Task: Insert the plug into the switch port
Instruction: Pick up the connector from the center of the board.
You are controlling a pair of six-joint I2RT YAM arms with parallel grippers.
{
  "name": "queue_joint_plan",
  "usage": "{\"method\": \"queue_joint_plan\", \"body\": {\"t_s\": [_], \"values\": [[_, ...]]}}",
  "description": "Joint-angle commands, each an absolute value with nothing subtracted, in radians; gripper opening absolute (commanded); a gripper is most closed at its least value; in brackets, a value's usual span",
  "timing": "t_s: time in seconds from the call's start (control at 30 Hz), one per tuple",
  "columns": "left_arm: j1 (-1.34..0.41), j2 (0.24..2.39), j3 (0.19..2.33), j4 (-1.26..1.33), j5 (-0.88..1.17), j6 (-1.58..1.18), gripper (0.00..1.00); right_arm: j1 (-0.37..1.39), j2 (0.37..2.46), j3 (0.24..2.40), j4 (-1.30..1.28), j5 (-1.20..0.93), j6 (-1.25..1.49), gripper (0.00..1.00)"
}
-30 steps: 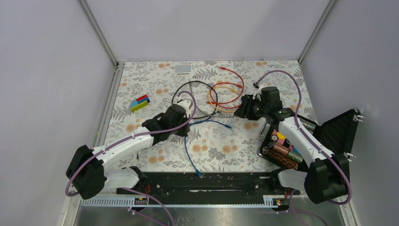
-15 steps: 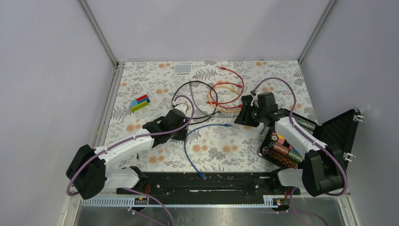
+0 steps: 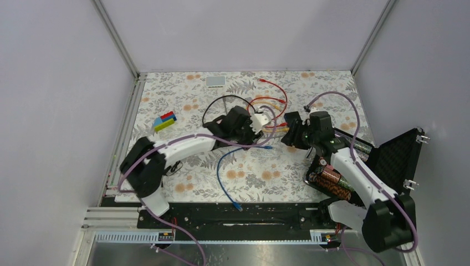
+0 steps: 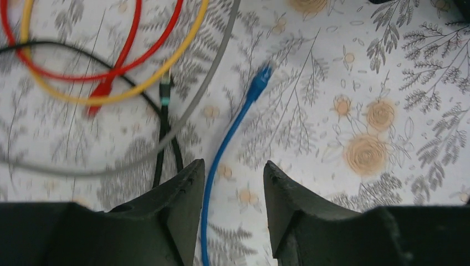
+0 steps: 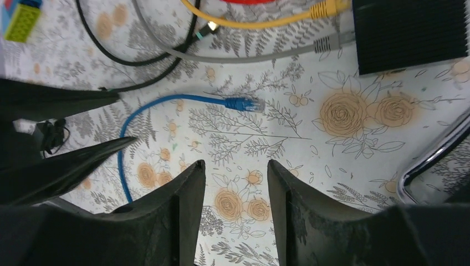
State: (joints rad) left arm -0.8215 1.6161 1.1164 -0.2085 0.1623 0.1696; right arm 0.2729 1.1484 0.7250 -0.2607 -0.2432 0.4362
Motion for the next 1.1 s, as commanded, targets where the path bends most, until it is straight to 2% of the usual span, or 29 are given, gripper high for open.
{"method": "queue_joint_plan", "body": {"t_s": [0.0,0.27,0.57,0.63,0.7,0.77,0.8,0.93,1.07], "values": [[-0.847,1.776,1.282,-0.193,0.301,0.356,0.43,0.273,1.029,0.724,-0.271,-0.173,0.439,0.53],[-0.881,1.995,1.414,-0.194,0.315,0.407,0.48,0.264,0.912,0.718,-0.281,-0.123,0.410,0.57],[-0.882,2.103,1.465,-0.233,0.285,0.389,0.47,0.262,0.692,0.698,-0.281,-0.023,0.404,0.57],[-0.883,2.107,1.450,-0.231,0.284,0.379,0.42,0.262,0.650,0.692,-0.279,0.017,0.406,0.57],[-0.884,2.103,1.435,-0.232,0.289,0.373,0.31,0.262,0.631,0.689,-0.273,0.042,0.408,0.57],[-0.887,2.088,1.412,-0.227,0.268,0.360,0.10,0.263,0.633,0.692,-0.269,0.043,0.409,0.58],[-0.887,2.074,1.386,-0.218,0.256,0.353,0.03,0.262,0.643,0.696,-0.267,0.042,0.409,0.58],[-0.885,1.973,1.266,-0.143,0.185,0.307,0.00,0.260,0.731,0.725,-0.261,0.028,0.407,0.63],[-0.854,1.841,1.191,-0.146,0.117,0.210,0.00,0.229,0.928,0.801,-0.251,0.004,0.348,0.74]]}}
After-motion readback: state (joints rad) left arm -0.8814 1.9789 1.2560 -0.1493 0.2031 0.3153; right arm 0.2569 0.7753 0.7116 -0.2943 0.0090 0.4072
